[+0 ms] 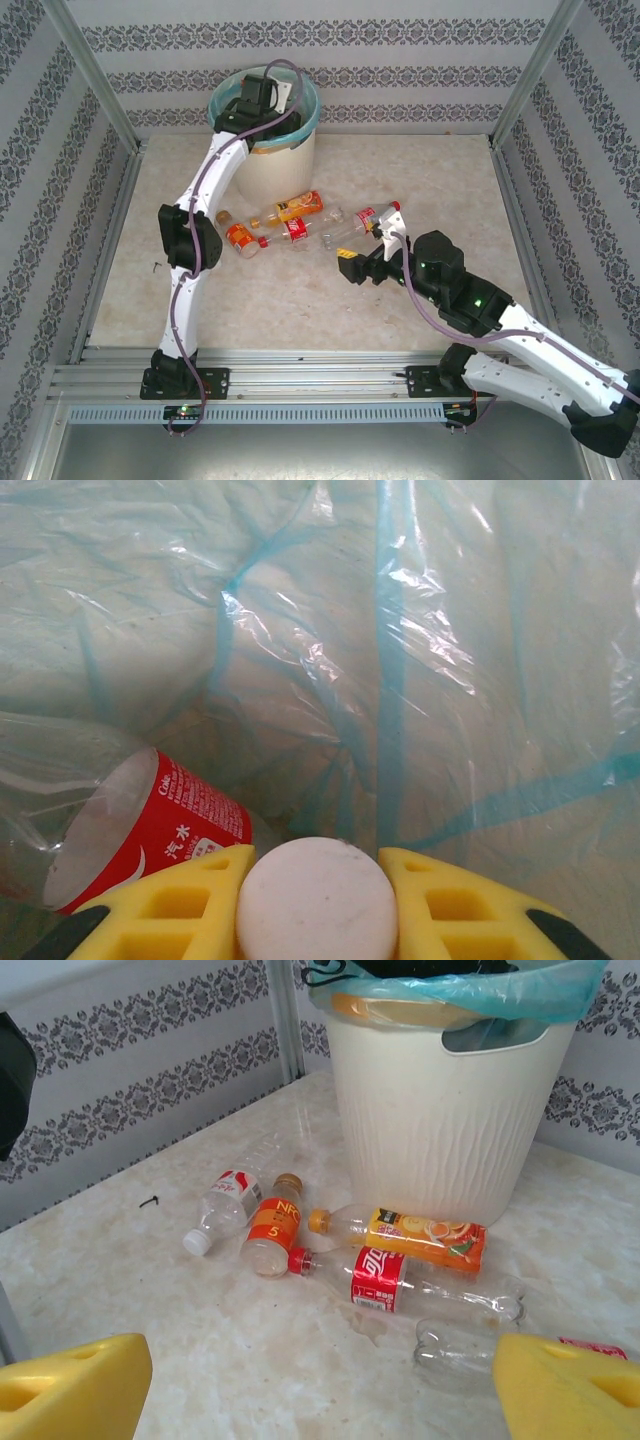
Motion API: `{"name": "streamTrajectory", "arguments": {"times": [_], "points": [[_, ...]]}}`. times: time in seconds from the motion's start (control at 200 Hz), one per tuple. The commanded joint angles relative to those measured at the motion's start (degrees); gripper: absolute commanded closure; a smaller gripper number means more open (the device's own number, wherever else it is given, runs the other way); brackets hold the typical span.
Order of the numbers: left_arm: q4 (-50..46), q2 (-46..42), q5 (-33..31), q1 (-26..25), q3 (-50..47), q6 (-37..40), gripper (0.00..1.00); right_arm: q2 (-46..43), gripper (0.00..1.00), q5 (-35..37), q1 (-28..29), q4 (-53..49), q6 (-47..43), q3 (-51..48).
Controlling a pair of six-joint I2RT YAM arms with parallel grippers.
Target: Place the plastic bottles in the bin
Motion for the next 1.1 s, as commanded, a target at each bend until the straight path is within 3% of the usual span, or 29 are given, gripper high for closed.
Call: {"name": "streamTrajectory", "arguments": {"times": [0.0, 0.05, 0.145, 0.24, 0.734, 0.854, 0.979, 1.094], "points": [[-4.27, 0.18, 2.18, 1.08, 3.39, -2.66, 0.6, 0.48, 0.12, -0.65, -0.48, 0.3, 0.8, 2.67], [-3.42, -0.85, 2.2, 1.2, 4.35, -3.26, 0.52, 0.79, 0.12, -0.82, -0.52, 0.37, 0.78, 2.95], [-0.68, -3.43, 2.66, 1.54, 4.74, -4.63, 0.48, 1.41, 0.13, -0.93, -0.39, 0.34, 0.71, 3.3], [1.86, -6.01, 3.26, 1.64, 4.92, -5.52, 0.37, 2.06, 0.13, -1.27, -0.43, 0.33, 0.76, 3.57], [2.6, -20.13, 2.16, 1.5, 1.95, -6.51, 0.31, 7.99, 0.15, 0.9, -0.28, -0.64, 2.45, 6.31], [3.31, -28.82, 1.41, 1.06, -8.89, -6.22, 0.31, 13.1, 0.16, 3.61, -0.43, -4.91, 2.98, 10.17], [14.08, -43.66, 0.55, -0.77, -32.78, -7.16, 0.32, 18.87, 0.17, 9.62, -2.93, -8.24, 8.78, 13.17], [24.99, -57.37, -0.65, -3.81, -52.67, -6.29, 0.31, 23.04, 0.18, 11.55, -9.57, -8.47, 19.09, 12.83]]}}
